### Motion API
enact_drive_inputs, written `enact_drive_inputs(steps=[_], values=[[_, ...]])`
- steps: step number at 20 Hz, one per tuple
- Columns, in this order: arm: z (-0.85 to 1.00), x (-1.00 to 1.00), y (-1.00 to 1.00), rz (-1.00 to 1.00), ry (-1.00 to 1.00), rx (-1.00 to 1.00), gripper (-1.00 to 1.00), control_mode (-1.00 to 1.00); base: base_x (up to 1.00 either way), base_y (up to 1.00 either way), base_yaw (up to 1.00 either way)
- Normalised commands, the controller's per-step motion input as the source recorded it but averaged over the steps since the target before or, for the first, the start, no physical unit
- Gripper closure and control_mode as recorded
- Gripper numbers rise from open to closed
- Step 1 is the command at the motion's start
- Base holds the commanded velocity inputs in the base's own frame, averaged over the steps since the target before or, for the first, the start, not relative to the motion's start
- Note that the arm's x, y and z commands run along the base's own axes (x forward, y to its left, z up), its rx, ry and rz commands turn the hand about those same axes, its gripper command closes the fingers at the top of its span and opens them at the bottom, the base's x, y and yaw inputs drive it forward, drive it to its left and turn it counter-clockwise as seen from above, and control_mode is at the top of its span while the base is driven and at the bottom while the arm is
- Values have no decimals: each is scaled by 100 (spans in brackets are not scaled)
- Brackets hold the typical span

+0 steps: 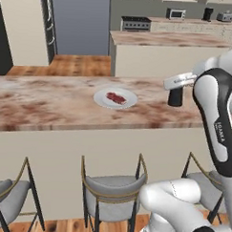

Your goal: Retrieve the shaker from the cabinet and place it next the steak on a plate on the dining table.

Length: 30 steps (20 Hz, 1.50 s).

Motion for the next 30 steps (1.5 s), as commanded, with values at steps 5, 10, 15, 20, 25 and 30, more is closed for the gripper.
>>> enact_drive_inputs(steps=[5,10,15,20,25,30], values=[[-14,42,-22,27,-3,0,100,-100,0,0,0],[-26,37,-7,36,-11,3,100,-100,0,0,0],[-19,52,0,37,-4,8,100,-100,0,0,0],[-5,56,0,30,0,8,100,-100,0,0,0],[-5,54,-4,21,0,0,100,-100,0,0,0],[-11,31,-4,17,-3,0,100,-100,0,0,0]])
